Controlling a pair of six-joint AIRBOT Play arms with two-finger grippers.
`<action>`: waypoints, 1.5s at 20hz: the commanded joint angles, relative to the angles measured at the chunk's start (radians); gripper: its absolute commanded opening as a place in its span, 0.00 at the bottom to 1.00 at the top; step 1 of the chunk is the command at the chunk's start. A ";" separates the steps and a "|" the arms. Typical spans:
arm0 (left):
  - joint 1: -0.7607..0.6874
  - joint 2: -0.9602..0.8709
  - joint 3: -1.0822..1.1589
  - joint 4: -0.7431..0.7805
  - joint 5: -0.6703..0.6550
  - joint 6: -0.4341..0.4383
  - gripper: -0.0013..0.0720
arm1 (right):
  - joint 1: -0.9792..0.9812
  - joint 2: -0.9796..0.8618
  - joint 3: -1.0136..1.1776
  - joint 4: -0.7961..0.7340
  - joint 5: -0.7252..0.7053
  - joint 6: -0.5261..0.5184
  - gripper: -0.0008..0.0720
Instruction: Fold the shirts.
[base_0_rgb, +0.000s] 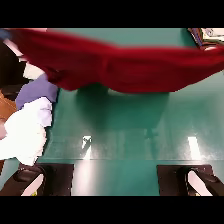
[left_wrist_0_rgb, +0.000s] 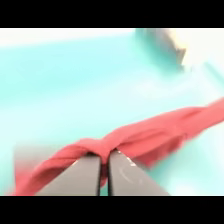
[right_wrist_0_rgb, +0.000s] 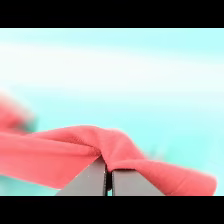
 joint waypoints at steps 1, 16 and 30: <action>0.001 0.016 0.315 0.022 0.026 0.000 0.05 | 0.002 0.029 0.311 -0.115 0.089 0.055 0.03; 0.001 -0.453 0.074 0.050 -0.272 -0.024 0.05 | 0.002 -0.362 0.199 -0.172 0.383 0.145 0.03; 0.023 -0.888 -0.028 0.124 0.036 -0.023 0.05 | 0.056 -0.923 0.301 -0.166 0.195 0.079 0.03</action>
